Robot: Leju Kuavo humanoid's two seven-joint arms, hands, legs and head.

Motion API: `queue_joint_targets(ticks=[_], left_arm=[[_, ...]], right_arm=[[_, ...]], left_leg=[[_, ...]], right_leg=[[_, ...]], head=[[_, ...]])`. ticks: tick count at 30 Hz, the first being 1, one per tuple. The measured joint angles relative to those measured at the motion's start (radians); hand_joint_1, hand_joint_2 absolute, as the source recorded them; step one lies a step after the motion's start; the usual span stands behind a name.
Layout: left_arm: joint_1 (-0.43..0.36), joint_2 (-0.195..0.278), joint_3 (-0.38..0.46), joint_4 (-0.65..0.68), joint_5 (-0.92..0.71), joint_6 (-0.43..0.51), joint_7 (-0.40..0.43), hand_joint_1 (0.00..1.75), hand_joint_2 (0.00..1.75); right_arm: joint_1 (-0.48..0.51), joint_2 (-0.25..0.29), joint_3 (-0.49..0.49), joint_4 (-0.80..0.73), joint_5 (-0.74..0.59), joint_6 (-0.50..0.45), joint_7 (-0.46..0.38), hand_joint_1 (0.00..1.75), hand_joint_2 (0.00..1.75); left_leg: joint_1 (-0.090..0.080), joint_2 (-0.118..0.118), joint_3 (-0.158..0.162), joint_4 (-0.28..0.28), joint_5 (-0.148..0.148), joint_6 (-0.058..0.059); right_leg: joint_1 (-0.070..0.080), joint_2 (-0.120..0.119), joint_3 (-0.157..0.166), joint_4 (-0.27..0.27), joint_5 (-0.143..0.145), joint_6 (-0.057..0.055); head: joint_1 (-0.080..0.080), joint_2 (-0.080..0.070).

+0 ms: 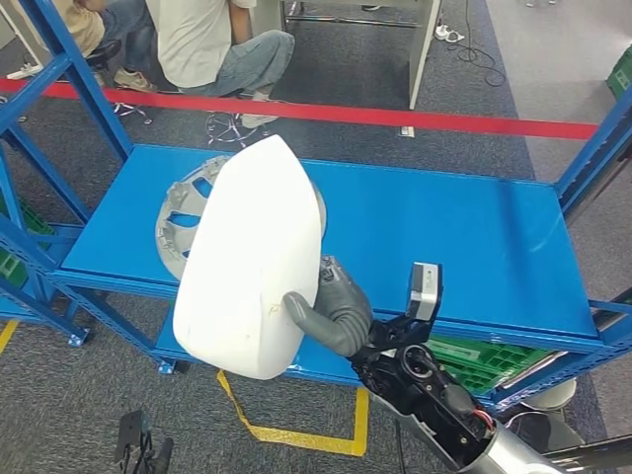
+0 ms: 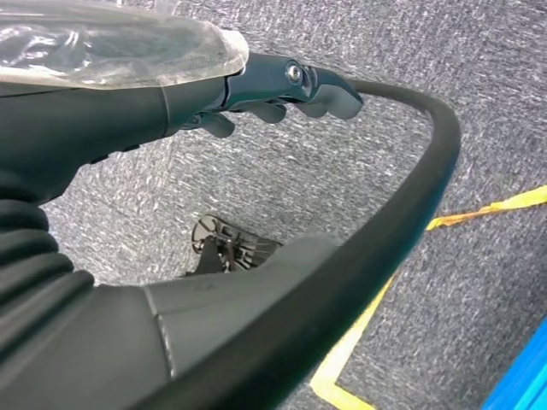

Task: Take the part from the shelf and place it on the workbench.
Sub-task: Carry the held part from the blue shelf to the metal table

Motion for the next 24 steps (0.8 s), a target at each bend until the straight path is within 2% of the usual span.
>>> queue_joint_targets(ticks=[24], left_arm=[[-0.025,0.003,0.0,0.0,-0.013,0.004,0.001,0.0,1.75]], right_arm=[[0.005,-0.005,0.043,-0.073,-0.002,-0.007,-0.004,1.75,1.75]], left_leg=[[0.0,0.001,0.0,0.0,0.0,0.0]], right_leg=[[0.0,0.0,0.0,0.0,0.0,0.0]], head=[[-0.001,0.0]])
